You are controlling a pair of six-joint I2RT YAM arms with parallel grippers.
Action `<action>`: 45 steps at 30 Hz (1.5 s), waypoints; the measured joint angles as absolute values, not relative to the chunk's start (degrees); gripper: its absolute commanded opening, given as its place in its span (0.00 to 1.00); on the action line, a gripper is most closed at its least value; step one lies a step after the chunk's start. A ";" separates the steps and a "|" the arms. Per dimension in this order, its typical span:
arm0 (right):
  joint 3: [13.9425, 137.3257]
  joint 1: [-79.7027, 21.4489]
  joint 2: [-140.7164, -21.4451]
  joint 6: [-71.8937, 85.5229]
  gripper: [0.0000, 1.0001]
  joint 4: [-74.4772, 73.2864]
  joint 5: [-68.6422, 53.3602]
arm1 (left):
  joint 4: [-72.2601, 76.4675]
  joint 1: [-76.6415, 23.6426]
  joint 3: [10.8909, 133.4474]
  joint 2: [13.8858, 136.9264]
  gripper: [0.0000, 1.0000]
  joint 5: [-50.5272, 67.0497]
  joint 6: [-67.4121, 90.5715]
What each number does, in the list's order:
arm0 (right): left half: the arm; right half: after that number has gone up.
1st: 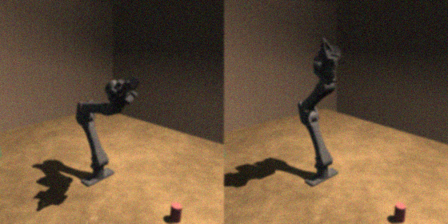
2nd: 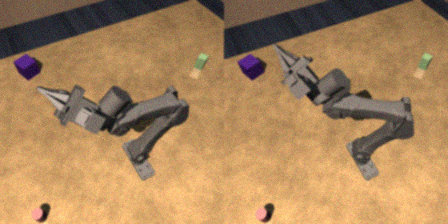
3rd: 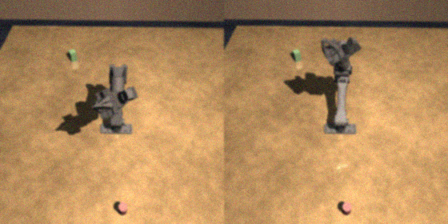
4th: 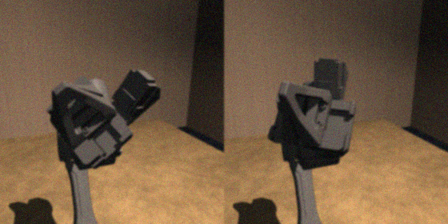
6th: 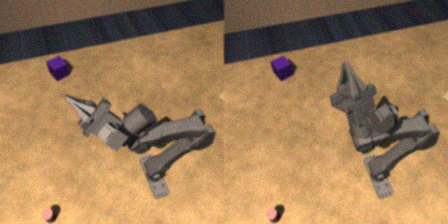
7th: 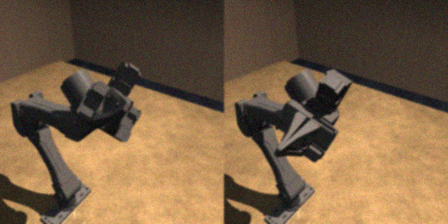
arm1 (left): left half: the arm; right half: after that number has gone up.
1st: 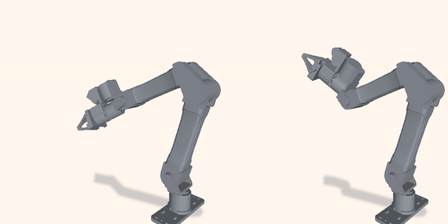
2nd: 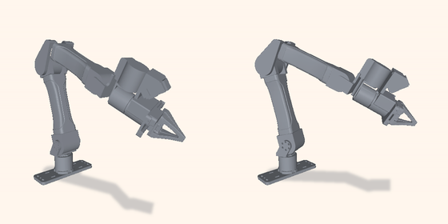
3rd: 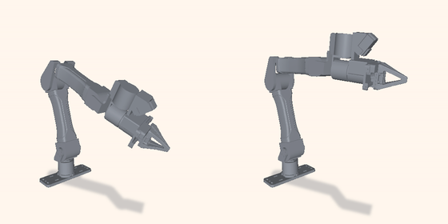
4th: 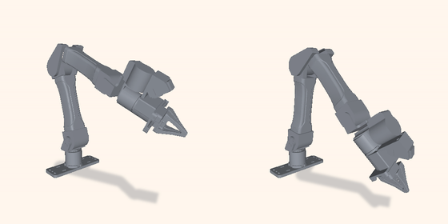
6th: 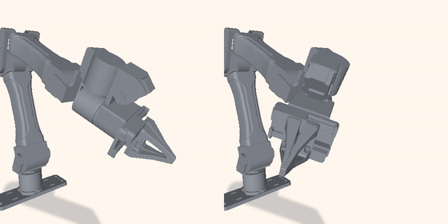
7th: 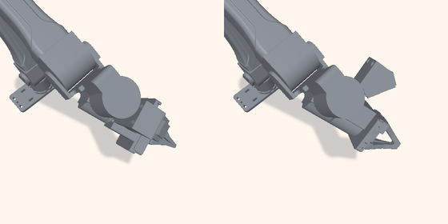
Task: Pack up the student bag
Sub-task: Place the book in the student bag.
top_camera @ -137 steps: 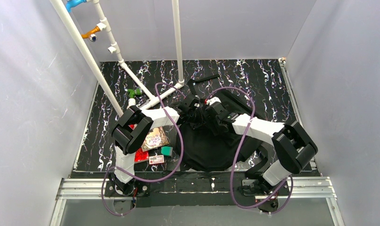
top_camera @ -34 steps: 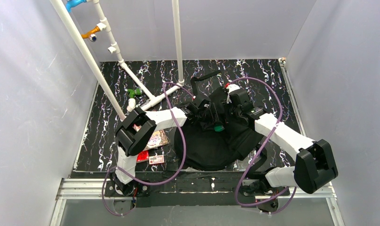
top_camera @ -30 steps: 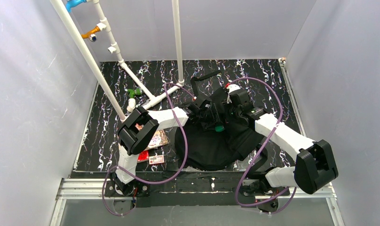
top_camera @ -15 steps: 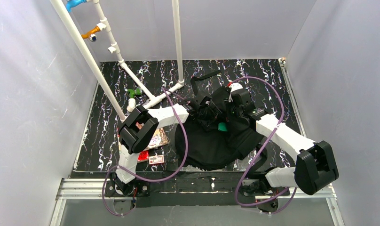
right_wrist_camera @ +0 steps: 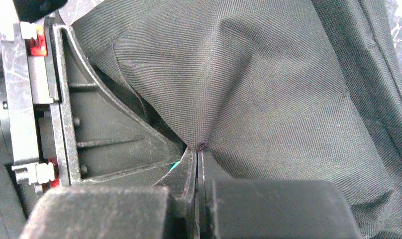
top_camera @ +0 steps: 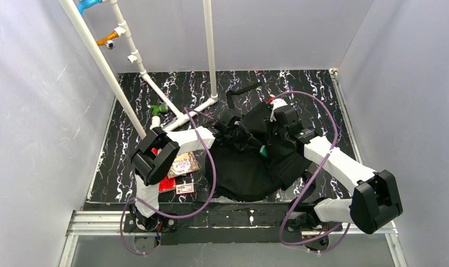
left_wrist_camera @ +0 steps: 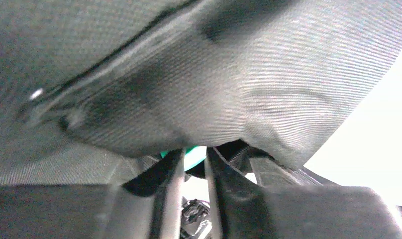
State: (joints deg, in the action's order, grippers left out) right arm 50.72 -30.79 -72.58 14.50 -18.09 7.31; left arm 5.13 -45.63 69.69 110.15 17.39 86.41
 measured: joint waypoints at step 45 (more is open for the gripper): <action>50.50 -30.33 -72.88 13.41 0.01 -20.03 5.98 | 1.02 -47.64 80.62 117.71 0.46 23.59 68.10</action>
State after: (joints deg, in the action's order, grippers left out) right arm 50.50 -30.33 -72.88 13.41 -20.03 5.98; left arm 1.02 -47.64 80.62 117.71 23.59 68.10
